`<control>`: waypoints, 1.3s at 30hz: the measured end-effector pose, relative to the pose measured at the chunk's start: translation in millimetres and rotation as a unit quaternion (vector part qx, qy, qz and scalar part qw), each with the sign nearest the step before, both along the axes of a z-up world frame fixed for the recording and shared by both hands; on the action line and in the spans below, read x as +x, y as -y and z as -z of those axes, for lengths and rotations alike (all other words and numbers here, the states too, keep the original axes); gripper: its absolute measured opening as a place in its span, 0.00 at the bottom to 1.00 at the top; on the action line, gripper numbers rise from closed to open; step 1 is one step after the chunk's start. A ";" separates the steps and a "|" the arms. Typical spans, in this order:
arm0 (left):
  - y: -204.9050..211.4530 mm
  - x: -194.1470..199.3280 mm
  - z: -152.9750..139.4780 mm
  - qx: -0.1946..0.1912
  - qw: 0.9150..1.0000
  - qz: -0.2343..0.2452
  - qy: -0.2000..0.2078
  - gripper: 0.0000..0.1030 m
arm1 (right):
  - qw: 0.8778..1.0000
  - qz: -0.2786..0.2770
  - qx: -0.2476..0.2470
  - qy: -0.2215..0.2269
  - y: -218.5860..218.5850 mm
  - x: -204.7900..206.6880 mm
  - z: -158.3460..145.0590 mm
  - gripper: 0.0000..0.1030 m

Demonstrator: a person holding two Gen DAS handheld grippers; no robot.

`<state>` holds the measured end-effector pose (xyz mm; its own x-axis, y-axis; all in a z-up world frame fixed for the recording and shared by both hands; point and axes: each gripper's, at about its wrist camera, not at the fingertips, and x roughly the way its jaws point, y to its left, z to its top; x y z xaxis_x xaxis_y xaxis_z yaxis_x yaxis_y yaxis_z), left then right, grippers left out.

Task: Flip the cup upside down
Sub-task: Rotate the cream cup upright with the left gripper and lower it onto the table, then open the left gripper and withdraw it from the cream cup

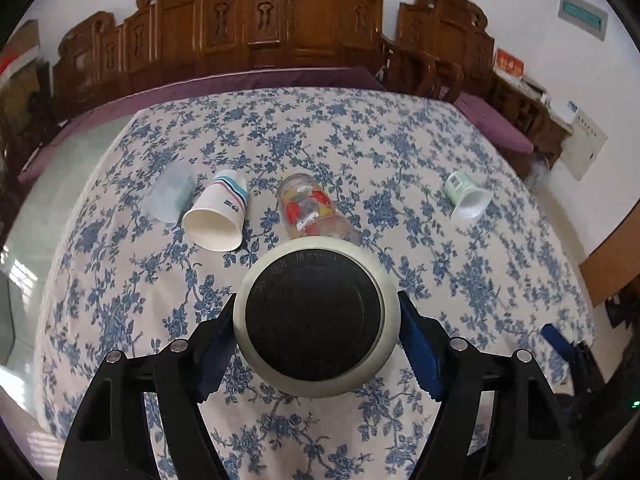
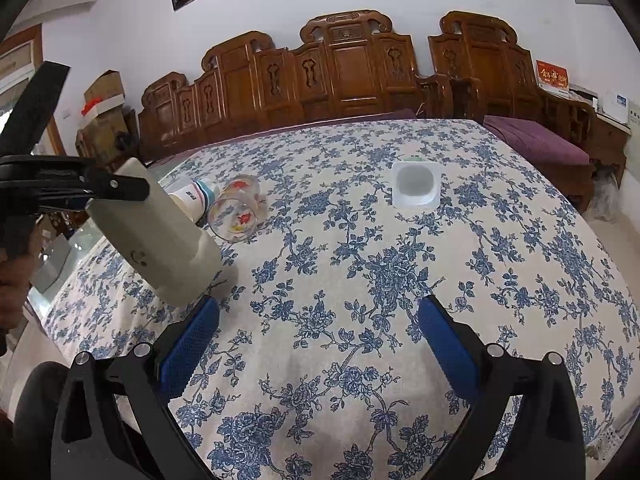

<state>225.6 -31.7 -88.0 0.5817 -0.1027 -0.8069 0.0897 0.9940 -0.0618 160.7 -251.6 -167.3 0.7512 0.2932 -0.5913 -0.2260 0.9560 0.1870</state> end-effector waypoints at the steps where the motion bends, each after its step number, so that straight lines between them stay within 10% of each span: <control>1: 2.2 0.1 2.6 0.005 1.000 0.003 -0.001 0.69 | 1.000 0.000 0.000 0.000 -0.6 -0.1 0.2 0.97; 29: 15.7 -38.6 11.7 0.013 0.999 0.024 0.019 0.70 | 1.000 0.005 0.001 0.000 -0.1 -0.1 1.1 0.97; 39: -0.8 -80.5 12.0 -0.003 0.999 0.006 0.042 0.90 | 1.000 0.006 -0.002 -0.002 -8.4 -6.9 -3.4 0.97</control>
<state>145.1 -30.9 -100.0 0.6466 -0.1144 -0.7542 0.1072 0.9925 -0.0586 153.8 -243.2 -163.9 0.7518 0.2828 -0.5957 -0.2142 0.9591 0.1850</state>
